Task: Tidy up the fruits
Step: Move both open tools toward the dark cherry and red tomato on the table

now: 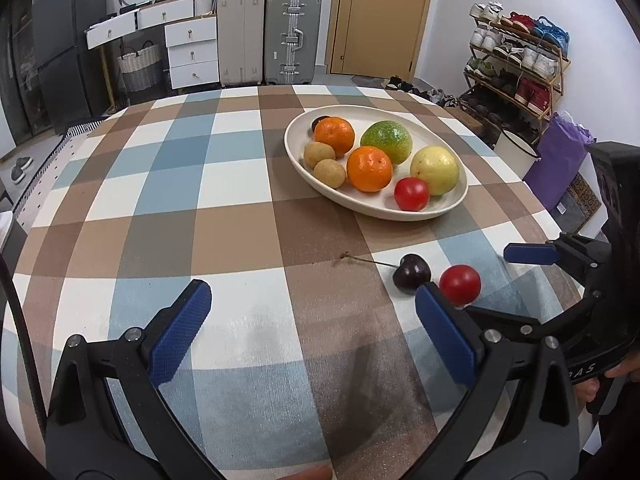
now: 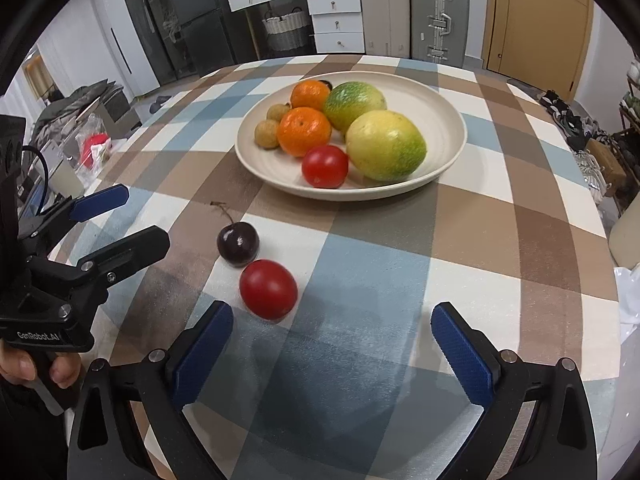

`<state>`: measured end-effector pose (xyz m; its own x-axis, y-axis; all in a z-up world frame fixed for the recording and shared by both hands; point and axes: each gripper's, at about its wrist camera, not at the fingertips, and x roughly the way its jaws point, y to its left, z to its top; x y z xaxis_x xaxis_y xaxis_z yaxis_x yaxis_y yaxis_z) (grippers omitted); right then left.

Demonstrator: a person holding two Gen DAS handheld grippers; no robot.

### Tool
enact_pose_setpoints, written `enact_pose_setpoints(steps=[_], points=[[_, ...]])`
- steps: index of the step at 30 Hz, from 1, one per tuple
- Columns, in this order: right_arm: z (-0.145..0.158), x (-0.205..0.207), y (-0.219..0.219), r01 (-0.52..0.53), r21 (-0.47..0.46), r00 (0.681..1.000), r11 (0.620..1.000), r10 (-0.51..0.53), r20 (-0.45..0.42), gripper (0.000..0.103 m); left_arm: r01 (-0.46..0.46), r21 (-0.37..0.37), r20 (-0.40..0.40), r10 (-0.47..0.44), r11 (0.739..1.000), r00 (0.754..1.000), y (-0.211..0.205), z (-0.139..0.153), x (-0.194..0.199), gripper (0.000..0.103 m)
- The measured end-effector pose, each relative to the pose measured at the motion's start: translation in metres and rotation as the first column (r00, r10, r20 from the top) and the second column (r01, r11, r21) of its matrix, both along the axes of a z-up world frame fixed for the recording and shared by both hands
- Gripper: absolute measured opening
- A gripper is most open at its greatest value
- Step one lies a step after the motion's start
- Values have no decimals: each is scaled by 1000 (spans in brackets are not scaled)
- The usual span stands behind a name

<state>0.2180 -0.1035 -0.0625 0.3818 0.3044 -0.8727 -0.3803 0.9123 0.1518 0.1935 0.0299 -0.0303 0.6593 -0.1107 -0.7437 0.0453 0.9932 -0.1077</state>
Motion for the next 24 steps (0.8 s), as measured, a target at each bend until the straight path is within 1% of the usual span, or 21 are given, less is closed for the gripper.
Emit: enact_pose_setpoints(steps=[4, 7, 9, 13, 16, 18, 24], points=[[-2, -2, 9, -24, -17, 1000, 1000, 25, 14, 99, 0, -1, -11, 0, 1000, 1000, 1, -4, -1, 101], [-2, -4, 15, -42, -24, 999, 999, 43, 24, 95, -3, -6, -15, 3, 1000, 1000, 3, -5, 0, 101], [-1, -3, 17, -45, -30, 999, 999, 46, 30, 88, -5, -4, -17, 5, 1000, 1000, 3, -5, 1, 101], [0, -2, 18, -47, -23, 998, 999, 48, 38, 79, -8, -6, -25, 8, 1000, 1000, 3, -7, 2, 101], [2, -3, 18, -56, -12, 997, 998, 57, 44, 69, -9, -6, -27, 9, 1000, 1000, 3, -8, 2, 101], [3, -4, 19, -63, 1, 997, 998, 63, 49, 60, -8, -6, -28, 8, 1000, 1000, 3, -8, 3, 101], [4, -6, 21, -73, 25, 996, 997, 72, 54, 43, -3, -10, -34, 3, 1000, 999, 1, -9, 4, 101]])
